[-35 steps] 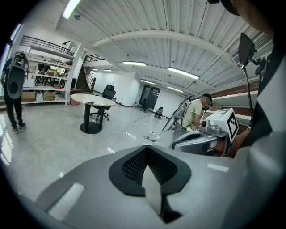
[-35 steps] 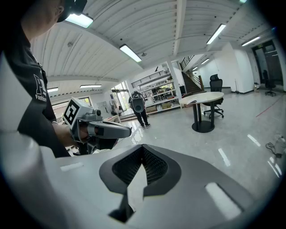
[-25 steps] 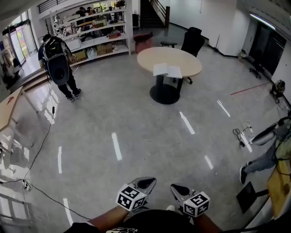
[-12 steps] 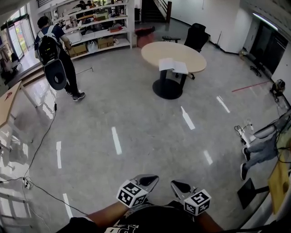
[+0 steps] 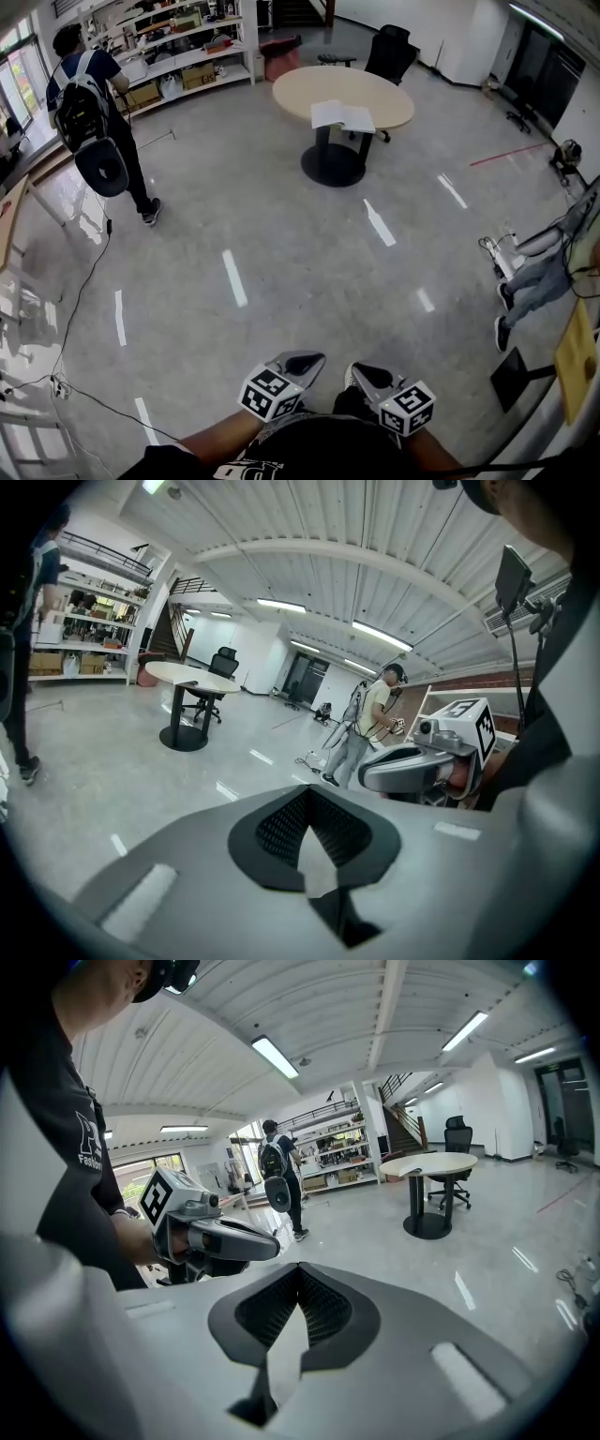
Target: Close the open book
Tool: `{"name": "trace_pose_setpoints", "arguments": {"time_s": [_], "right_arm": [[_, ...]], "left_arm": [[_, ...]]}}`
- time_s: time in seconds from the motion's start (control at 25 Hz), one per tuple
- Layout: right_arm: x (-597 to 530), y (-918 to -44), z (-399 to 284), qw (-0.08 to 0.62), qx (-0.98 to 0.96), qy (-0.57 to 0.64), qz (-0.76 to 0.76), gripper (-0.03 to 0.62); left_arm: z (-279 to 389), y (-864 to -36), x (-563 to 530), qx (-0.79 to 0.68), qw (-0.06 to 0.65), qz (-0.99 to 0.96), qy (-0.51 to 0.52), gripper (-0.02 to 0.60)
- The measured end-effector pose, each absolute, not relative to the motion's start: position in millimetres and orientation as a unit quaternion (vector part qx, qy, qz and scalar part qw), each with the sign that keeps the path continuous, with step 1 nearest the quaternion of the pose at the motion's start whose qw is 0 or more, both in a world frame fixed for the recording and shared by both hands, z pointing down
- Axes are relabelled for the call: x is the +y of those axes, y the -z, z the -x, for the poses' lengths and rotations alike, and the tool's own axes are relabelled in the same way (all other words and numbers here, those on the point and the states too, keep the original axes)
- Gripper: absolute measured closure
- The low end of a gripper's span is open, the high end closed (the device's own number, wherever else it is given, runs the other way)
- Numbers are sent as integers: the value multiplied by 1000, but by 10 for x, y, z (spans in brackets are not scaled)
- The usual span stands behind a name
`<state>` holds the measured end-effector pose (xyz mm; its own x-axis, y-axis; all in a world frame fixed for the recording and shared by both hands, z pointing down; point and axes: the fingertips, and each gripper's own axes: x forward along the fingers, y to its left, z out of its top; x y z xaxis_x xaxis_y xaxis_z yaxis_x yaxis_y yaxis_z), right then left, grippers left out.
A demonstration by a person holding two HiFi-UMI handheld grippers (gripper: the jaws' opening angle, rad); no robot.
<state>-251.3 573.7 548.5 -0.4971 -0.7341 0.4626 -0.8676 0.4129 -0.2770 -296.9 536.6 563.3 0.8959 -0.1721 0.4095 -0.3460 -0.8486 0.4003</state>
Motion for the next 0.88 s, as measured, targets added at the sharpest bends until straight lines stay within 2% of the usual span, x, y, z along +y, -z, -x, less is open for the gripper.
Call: {"name": "trace_pose_setpoints", "arguments": {"time_s": [0.4,0.64,0.88], "right_arm": [[5001,-5283,1622,106,-856,-224,-455,586],[4717,-5175,857,96,-863,-219,-445,586],[4617,-5172,72,93,-862,-219,-448,586]], "left_arm": [[2121,-5455,4754,-184,221,-939,-187,574],[1379,-5295,4447,-205,242,-934,-163,574],[772,-5256,4282,-224,224,-933,-174,574]]}}
